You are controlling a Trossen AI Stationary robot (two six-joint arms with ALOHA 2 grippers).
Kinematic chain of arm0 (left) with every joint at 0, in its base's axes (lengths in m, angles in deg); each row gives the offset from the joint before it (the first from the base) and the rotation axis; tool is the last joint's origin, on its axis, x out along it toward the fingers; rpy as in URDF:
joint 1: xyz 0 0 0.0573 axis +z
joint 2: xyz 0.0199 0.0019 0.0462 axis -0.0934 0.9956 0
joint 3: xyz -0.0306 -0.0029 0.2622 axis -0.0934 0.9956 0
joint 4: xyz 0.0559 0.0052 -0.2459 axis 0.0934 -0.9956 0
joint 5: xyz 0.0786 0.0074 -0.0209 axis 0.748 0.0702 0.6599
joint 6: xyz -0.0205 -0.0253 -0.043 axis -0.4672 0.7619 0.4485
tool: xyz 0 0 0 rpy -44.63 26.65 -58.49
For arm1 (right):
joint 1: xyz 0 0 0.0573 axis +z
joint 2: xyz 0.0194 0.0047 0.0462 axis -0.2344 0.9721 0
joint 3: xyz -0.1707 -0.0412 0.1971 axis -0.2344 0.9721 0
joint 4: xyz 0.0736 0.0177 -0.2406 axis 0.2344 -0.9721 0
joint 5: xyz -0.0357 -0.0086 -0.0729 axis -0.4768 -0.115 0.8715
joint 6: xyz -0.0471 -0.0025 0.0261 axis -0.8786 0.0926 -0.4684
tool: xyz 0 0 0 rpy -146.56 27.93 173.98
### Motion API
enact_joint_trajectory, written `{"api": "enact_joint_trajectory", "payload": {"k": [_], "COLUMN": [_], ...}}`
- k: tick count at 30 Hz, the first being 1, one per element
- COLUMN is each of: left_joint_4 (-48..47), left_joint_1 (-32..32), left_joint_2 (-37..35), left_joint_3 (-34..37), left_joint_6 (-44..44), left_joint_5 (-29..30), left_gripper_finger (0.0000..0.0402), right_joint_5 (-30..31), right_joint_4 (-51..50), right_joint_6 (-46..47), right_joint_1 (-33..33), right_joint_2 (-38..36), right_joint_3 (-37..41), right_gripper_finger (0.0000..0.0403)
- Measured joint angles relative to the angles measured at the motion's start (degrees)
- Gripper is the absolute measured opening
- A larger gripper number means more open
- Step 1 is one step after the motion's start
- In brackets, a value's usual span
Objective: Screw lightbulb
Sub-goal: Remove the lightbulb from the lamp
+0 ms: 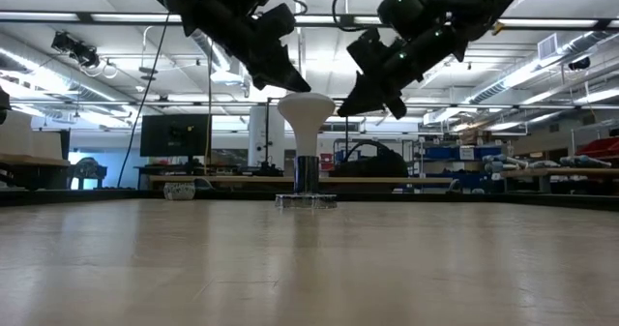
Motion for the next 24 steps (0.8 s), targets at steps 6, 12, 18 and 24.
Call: {"api": "enact_joint_trajectory", "payload": {"k": [6,12,18,24], "left_joint_4": [0.02,0.32,0.45,0.45], "left_joint_1": [0.16,0.31,0.29,0.31], "left_joint_2": [0.0,0.0,0.0,0.0], "left_joint_3": [0.0,0.0,0.0,0.0], "left_joint_6": [0.03,-0.08,-0.04,0.74], "left_joint_5": [0.28,0.41,0.56,0.61], "left_gripper_finger": [0.0,0.0,0.0,0.0], "right_joint_5": [-5.31,-11.13,-11.1,-11.06], "right_joint_4": [-0.7,0.97,3.97,5.25], "right_joint_6": [-3.32,-7.24,-7.51,-7.11], "right_joint_1": [-0.4,4.25,6.92,7.08], "right_joint_2": [-2.62,-2.63,-1.8,1.48], "right_joint_3": [0.0,-0.02,-0.02,-0.02], "right_gripper_finger": [0.0011,0.0011,0.0011,0.0011]}}
